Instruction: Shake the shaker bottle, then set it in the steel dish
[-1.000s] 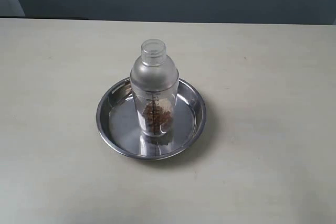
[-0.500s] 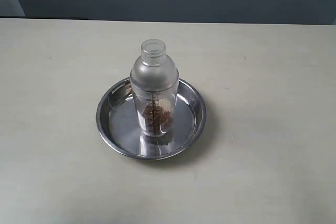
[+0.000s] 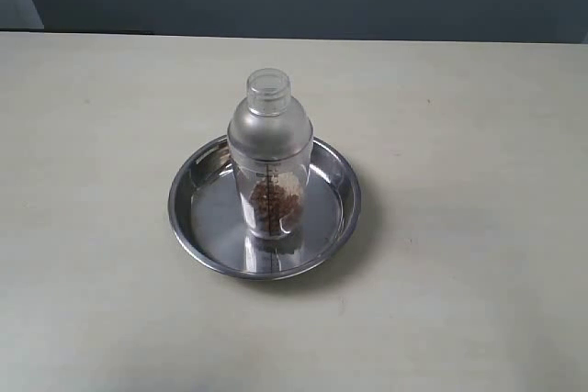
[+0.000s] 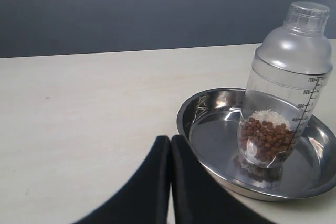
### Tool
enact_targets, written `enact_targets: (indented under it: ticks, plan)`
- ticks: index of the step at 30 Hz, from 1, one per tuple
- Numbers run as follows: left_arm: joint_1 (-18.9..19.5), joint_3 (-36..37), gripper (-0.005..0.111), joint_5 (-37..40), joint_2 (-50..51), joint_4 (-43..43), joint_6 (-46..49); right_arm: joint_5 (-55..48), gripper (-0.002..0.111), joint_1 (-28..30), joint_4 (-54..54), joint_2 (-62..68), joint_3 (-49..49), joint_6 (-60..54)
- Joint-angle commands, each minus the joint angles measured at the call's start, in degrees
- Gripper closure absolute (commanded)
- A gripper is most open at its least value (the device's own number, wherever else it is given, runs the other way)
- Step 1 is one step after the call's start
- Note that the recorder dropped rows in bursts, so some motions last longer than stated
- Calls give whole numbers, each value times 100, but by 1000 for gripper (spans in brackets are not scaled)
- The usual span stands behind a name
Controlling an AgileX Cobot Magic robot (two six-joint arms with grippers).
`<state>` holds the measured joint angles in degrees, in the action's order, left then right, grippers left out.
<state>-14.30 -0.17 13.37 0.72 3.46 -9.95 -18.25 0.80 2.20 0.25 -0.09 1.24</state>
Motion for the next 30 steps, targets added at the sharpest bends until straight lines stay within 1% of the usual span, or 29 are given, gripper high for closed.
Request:
enact_targets:
  ticks: [1,3,5,6,8,10,12,15,24,30]
  plan:
    - [4,17,106,-44,-46,21,2,67,109,-21,1,-25,9,-9]
    - [4,17,106,-44,-46,21,2,67,109,-21,1,-25,9,-9]
    - [74,17,106,-97,-46,509,281,67,109,-21,1,-25,9,-9]
    - [139,17,106,-138,-46,666,609,67,109,-21,1,-25,9,-9]
    - [291,17,106,-61,-46,358,1286,67,109,-21,1,-25,9,-9]
    - [507,17,106,-9,-46,-346,1896,67,109,-21,1,-25,9,-9]
    - [671,17,106,-9,-46,-462,2155,67,109,-21,1,-25,9,-9]
    - [804,17,106,-9,-46,-462,2155,67,109,-21,1,-25,9,-9]
    - [803,17,106,-9,-46,-448,1755,67,109,-21,1,-25,9,-9]
    - [803,17,106,-34,-46,-448,1757,67,109,-21,1,-25,9,-9]
